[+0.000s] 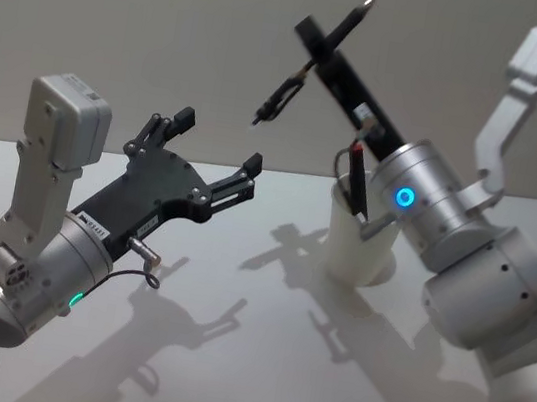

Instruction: Place the pen into the pen holder.

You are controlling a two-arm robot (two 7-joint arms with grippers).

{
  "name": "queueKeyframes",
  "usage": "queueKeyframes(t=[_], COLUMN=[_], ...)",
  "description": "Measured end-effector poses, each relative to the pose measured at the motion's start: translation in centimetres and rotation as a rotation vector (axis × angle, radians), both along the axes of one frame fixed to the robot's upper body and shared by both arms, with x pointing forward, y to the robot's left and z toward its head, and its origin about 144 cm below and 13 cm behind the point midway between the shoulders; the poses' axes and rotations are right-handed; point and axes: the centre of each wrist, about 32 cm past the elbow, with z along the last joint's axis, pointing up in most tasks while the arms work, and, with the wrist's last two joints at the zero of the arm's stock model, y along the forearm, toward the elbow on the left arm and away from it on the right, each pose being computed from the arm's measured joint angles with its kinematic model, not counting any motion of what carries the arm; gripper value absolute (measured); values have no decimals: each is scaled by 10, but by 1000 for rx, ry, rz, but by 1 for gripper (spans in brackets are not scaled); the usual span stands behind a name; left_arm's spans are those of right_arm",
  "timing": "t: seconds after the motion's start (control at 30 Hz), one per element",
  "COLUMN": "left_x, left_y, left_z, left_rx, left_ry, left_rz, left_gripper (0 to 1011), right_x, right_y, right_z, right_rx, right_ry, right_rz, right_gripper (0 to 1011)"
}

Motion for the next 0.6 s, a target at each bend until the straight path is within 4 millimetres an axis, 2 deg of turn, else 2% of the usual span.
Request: queueKeyframes(t=[0.6], left_x=[0], left_y=[0], left_z=[0], left_rx=[0], left_ry=[0], left_rz=[0], left_gripper=[1001], right_x=[-5], right_y=[-38], right_z=[27], right_rx=[-230], right_ry=[-233], right_rz=[-174], right_gripper=[137])
